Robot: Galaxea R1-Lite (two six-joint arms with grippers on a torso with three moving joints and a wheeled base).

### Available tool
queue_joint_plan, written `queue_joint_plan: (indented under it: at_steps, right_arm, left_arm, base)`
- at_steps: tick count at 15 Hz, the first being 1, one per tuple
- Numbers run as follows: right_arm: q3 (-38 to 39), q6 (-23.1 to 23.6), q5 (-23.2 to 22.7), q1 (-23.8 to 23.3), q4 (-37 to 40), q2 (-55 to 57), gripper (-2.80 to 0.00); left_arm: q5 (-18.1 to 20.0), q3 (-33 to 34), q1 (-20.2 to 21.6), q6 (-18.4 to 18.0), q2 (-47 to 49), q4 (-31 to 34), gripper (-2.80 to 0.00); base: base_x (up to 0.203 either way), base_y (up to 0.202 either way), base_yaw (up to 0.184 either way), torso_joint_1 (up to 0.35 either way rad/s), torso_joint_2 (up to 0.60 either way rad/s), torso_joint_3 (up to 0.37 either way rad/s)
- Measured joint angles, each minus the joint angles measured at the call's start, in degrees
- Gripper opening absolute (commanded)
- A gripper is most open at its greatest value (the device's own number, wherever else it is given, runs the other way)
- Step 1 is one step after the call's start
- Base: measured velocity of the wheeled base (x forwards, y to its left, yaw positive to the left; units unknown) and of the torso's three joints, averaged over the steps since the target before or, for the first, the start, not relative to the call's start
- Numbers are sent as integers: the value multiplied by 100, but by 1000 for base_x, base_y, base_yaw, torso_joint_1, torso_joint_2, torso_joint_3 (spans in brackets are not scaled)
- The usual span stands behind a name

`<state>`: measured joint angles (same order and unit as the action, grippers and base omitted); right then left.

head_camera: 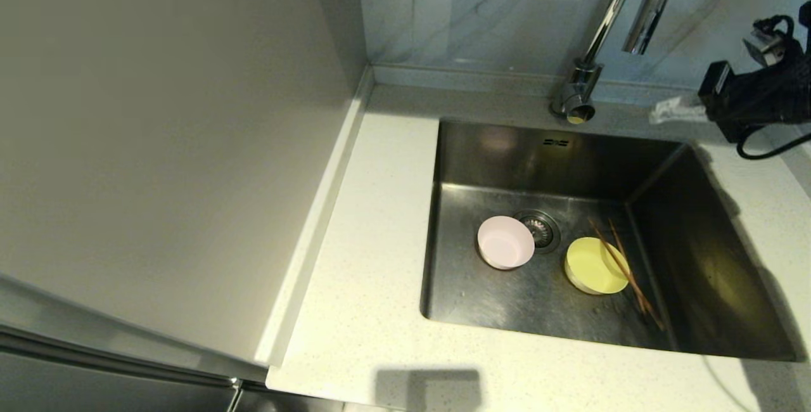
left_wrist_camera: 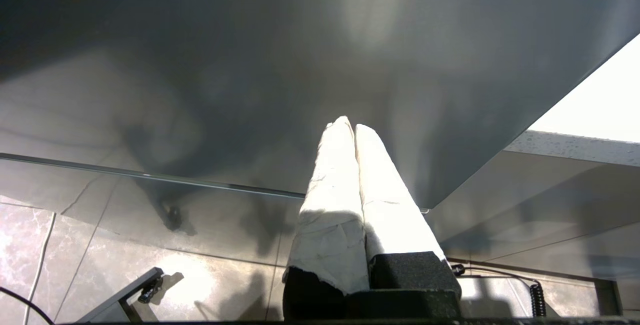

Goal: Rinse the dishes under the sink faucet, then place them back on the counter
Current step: Put a bowl back to the table from the sink

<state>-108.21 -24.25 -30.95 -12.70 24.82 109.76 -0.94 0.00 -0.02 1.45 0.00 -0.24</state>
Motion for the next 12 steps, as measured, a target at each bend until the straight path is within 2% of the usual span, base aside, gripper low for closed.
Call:
queue_joint_plan:
  at_steps: [3, 6, 9, 11, 12]
  right_arm:
    - [727, 2236, 1070, -47, 812, -109, -280]
    - [1115, 3706, 1352, -56, 866, -179, -280]
    - [1422, 4535, 1464, -55, 877, -259, -280]
    - [1595, 4624, 1511, 16, 865, -288, -280]
    - [1658, 4632, 1608, 48, 854, -295, 0]
  left_arm:
    - [-2, 0, 0, 2, 0, 0, -280]
    - [0, 0, 0, 0, 0, 0, -280]
    - [0, 0, 0, 2, 0, 0, -280]
    - [0, 0, 0, 0, 0, 0, -280]
    - [0, 0, 0, 3, 0, 0, -280]
  base:
    - [0, 0, 0, 0, 0, 0]
    - [0, 0, 0, 0, 0, 0]
    - [0, 0, 0, 0, 0, 0]
    - [0, 0, 0, 0, 0, 0]
    - [0, 0, 0, 0, 0, 0]
